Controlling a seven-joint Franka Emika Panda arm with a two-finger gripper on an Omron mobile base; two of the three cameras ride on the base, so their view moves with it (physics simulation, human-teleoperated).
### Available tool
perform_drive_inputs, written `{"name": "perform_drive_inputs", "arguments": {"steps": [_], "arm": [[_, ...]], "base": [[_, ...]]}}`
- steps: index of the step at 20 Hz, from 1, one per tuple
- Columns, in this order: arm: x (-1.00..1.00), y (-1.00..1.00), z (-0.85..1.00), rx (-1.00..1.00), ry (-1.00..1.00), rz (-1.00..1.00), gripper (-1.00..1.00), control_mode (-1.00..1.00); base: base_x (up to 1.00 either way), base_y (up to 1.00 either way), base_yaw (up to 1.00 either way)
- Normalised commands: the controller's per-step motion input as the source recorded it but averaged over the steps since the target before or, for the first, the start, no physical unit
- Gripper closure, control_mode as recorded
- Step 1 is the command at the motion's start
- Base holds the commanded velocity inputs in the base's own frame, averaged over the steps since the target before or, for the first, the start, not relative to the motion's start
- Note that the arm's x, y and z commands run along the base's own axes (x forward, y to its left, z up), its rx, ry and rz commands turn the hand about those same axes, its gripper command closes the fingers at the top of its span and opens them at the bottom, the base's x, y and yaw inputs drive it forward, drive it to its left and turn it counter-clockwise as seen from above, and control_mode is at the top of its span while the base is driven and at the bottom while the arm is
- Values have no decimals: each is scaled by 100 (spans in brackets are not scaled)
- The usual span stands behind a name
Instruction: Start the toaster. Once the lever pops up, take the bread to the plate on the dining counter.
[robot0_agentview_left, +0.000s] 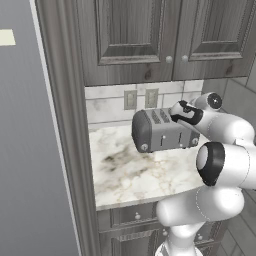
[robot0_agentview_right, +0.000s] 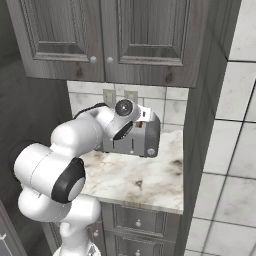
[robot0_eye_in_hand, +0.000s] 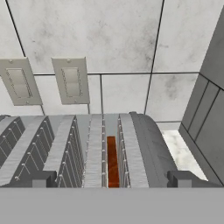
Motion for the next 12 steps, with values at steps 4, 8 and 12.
{"name": "perform_drive_inputs", "arguments": {"steps": [4,8,12], "arm": [[0,0,0,0,0,0,-100,-100],[0,0,0,0,0,0,-100,-100],[0,0,0,0,0,0,-100,-100]], "base": [[0,0,0],[0,0,0],[0,0,0]]}}
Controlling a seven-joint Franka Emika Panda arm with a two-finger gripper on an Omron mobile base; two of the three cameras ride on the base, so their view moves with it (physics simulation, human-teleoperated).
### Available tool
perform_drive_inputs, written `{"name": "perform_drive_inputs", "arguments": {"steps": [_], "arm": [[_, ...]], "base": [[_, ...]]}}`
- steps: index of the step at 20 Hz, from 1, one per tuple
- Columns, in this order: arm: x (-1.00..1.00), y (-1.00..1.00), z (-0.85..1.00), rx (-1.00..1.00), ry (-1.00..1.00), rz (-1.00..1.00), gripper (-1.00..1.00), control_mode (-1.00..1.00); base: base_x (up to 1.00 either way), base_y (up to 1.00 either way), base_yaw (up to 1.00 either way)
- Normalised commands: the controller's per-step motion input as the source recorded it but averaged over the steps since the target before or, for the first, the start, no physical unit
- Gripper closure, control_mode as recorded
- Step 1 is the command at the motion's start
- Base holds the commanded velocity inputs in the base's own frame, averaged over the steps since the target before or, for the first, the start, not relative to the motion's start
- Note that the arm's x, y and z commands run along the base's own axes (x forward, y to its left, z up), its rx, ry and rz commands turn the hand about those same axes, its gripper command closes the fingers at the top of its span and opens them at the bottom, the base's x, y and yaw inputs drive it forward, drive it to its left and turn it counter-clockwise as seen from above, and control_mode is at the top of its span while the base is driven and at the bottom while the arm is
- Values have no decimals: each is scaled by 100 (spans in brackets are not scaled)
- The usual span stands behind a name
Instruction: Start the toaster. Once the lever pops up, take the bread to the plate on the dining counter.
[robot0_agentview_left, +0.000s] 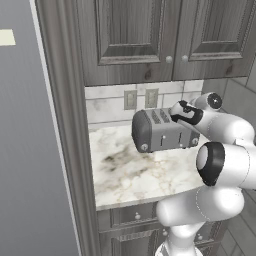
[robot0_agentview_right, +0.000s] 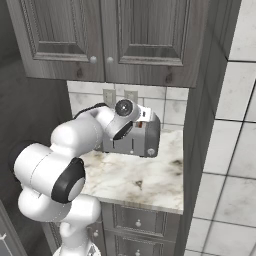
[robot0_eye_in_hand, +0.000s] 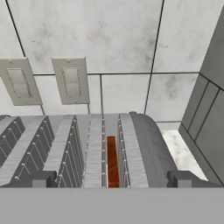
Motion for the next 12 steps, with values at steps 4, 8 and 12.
{"name": "perform_drive_inputs", "arguments": {"steps": [4,8,12], "arm": [[0,0,0,0,0,0,-100,-100],[0,0,0,0,0,0,-100,-100],[0,0,0,0,0,0,-100,-100]], "base": [[0,0,0],[0,0,0],[0,0,0]]}}
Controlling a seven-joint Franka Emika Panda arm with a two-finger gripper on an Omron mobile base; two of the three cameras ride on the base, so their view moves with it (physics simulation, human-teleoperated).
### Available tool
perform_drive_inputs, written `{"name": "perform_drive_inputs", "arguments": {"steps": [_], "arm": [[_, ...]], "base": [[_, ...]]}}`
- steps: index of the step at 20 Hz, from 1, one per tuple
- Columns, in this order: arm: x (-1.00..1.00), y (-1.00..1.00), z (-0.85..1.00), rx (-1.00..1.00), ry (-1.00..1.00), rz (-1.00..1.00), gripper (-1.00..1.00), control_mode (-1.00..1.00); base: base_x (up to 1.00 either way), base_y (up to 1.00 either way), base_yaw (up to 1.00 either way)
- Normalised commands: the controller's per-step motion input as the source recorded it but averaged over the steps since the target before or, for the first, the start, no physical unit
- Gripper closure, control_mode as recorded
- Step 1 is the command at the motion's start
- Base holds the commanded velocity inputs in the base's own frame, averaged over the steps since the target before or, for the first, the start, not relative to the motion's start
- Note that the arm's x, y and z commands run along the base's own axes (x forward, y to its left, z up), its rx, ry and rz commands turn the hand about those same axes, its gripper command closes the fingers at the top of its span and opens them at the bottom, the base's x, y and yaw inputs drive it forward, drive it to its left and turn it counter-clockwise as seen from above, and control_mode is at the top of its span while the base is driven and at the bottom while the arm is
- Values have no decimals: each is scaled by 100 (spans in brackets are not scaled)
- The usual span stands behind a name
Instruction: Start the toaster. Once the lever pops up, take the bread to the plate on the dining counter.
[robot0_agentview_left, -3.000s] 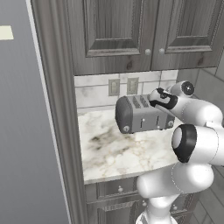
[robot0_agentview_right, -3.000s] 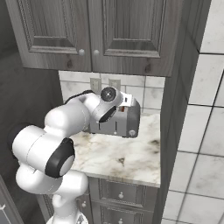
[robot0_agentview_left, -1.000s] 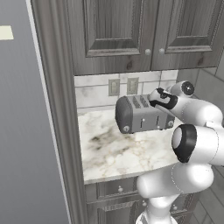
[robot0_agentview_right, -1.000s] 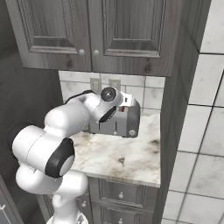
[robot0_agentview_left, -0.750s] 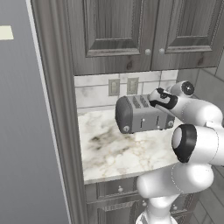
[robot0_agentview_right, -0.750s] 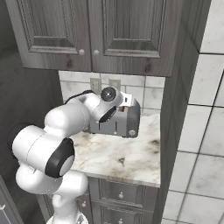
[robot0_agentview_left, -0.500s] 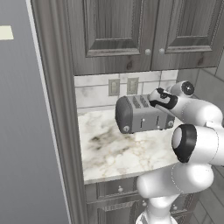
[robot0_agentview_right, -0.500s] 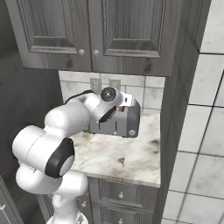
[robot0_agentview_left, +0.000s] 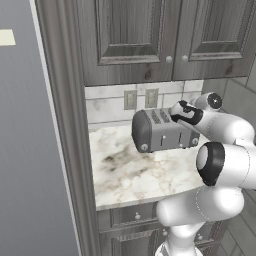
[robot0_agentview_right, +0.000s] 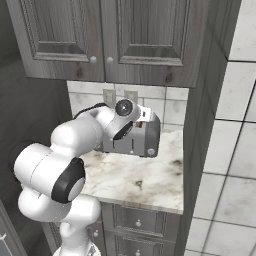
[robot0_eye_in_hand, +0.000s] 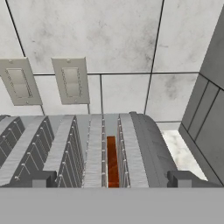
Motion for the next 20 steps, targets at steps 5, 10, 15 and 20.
{"name": "perform_drive_inputs", "arguments": {"steps": [5,10,15,20], "arm": [[0,0,0,0,0,0,-100,-100],[0,0,0,0,0,0,-100,-100],[0,0,0,0,0,0,-100,-100],[0,0,0,0,0,0,-100,-100]], "base": [[0,0,0],[0,0,0],[0,0,0],[0,0,0]]}}
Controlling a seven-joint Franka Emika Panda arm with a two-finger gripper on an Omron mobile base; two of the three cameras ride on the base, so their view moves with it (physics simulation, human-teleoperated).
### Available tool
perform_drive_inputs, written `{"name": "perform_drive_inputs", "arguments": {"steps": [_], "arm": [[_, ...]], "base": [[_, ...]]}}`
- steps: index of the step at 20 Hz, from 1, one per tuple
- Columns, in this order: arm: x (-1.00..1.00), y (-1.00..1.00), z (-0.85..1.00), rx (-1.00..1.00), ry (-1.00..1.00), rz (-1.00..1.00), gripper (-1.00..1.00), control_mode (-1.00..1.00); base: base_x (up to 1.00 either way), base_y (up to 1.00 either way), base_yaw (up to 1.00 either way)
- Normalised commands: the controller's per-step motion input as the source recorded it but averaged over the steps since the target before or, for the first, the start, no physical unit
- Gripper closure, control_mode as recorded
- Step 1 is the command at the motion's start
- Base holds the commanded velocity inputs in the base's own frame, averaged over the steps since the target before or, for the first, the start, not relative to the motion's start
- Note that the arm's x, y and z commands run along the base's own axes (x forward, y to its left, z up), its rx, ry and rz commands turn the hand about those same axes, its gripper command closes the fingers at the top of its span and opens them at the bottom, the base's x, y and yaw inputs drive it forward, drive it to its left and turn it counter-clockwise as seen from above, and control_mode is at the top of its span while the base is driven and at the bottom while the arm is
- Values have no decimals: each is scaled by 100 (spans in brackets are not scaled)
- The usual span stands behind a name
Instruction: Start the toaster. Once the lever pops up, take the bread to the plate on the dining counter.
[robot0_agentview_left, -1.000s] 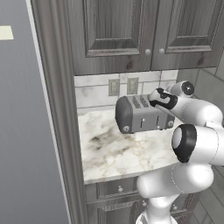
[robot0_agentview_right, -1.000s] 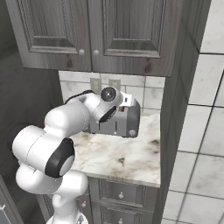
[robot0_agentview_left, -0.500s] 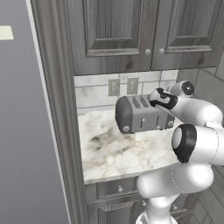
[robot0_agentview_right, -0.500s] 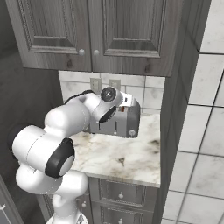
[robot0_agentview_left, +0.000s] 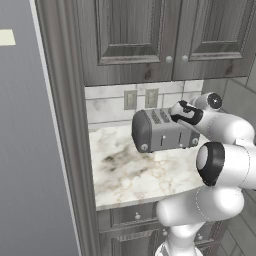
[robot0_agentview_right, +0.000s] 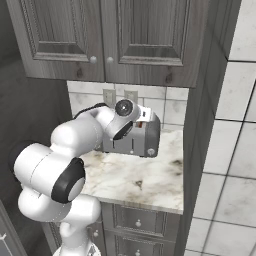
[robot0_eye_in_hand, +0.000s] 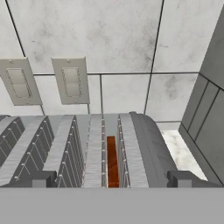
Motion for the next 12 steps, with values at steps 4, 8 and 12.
{"name": "perform_drive_inputs", "arguments": {"steps": [4,8,12], "arm": [[0,0,0,0,0,0,-100,-100],[0,0,0,0,0,0,-100,-100],[0,0,0,0,0,0,-100,-100]], "base": [[0,0,0],[0,0,0],[0,0,0]]}}
